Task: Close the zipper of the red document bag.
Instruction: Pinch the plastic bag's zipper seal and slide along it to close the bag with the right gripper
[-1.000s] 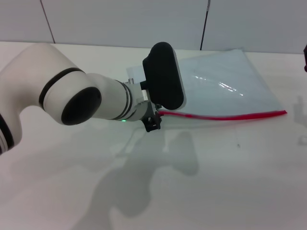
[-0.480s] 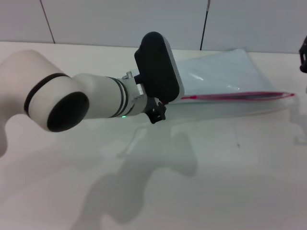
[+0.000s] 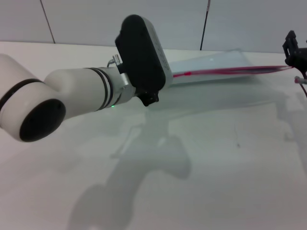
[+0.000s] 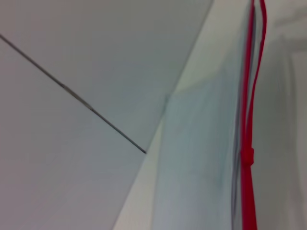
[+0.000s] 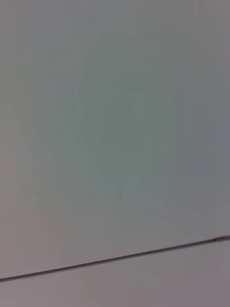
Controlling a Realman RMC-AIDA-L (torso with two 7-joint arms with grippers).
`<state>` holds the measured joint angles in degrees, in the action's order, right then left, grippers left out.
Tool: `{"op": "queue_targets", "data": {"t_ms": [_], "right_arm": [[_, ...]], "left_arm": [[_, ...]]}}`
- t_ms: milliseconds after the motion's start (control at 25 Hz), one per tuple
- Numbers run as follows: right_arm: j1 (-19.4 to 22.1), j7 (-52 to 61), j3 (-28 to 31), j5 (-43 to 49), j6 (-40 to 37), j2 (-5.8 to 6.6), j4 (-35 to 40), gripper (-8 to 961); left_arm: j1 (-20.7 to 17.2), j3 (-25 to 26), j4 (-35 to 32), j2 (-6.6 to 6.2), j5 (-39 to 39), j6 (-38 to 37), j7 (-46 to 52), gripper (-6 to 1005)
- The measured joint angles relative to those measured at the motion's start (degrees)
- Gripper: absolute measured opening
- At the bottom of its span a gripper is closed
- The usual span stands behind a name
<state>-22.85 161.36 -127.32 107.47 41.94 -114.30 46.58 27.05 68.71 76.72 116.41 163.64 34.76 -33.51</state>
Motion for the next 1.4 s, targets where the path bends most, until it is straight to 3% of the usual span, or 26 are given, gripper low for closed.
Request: {"op": "queue_targets", "data": {"t_ms": [400, 560, 960, 1160, 1280, 1400], "right_arm": [[2.0, 0.0, 4.1, 0.3, -12.3, 4.44, 10.0, 521], [1.7, -0.3, 8.3, 3.3, -20.3, 5.07, 11.5, 521], [-0.3, -1.4, 21.7, 13.5, -43.0, 4.62, 15.8, 521], [-0.7, -9.6, 26.0, 13.6, -52.2, 4.20, 19.6, 522], [-1.3, -15.9, 31.8, 13.4, -59.4, 2.81, 21.6, 522], [-1.5, -23.2, 39.2, 13.2, -67.7, 0.37, 23.7, 522]], "left_arm": [[-0.7, 0.5, 0.8, 0.10, 0.7, -1.6, 0.5, 55], [-0.7, 0.5, 0.9, 0.07, 0.7, -1.7, 0.5, 55], [-0.3, 0.5, 0.9, 0.04, 0.7, -2.3, 0.6, 56], [-0.2, 0.5, 1.0, -0.01, 0.6, -2.4, 0.6, 55], [-0.3, 0.5, 1.7, -0.05, 0.6, -2.4, 0.6, 55], [-0.5, 0.6, 2.4, -0.06, 0.7, -2.5, 0.6, 55]]}}
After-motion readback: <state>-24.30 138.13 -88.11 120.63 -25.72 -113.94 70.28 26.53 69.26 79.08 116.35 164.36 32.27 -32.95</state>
